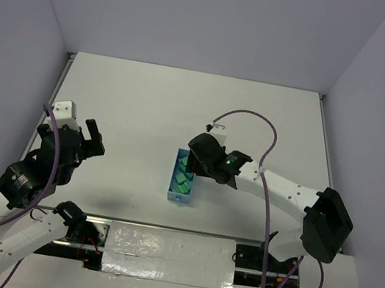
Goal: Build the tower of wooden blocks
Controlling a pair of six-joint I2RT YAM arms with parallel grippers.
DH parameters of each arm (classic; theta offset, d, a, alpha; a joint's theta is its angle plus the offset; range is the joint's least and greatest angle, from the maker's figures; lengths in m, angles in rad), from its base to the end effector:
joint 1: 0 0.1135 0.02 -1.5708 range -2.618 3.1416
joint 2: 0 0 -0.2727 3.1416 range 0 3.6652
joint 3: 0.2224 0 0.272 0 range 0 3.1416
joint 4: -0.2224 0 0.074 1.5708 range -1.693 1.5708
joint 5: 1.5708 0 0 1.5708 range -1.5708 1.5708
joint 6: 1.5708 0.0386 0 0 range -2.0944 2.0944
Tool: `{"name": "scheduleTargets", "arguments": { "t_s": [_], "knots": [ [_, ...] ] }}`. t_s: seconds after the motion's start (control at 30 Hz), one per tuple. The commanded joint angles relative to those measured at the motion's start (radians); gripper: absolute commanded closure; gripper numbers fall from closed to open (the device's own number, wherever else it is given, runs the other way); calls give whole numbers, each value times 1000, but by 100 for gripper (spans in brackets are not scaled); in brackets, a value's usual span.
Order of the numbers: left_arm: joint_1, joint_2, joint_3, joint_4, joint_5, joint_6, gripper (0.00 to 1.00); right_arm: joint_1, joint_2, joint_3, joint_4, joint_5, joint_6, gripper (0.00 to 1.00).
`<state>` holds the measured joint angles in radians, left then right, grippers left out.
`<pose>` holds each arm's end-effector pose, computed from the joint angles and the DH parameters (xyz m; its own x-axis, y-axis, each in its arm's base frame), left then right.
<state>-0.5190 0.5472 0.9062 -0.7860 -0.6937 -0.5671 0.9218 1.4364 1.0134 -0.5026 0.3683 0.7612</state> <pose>0.1067 -0.0325 0.3618 -0.2367 -0.3404 -0.9100 -0.2977 0.9170 -0.2656 0.2022 0.2435 0.2416 -0.7721 0.0471 -0.6338 -0.1103 0.9722 0.2065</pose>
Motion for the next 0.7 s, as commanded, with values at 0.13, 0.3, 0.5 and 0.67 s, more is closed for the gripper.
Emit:
{"name": "scheduleTargets", "arguments": {
  "t_s": [0.13,0.3,0.5,0.67],
  "knots": [
    [4,-13,-10,47,25,35,0,12,99,19,62,21,10,58],
    [5,-26,-10,50,29,38,0,17,151,17,58,23,23,63],
    [5,-33,-12,53,34,41,1,15,113,17,26,58,12,90],
    [5,-30,-13,53,36,41,1,9,102,95,-92,200,-101,100]
  ]
}}
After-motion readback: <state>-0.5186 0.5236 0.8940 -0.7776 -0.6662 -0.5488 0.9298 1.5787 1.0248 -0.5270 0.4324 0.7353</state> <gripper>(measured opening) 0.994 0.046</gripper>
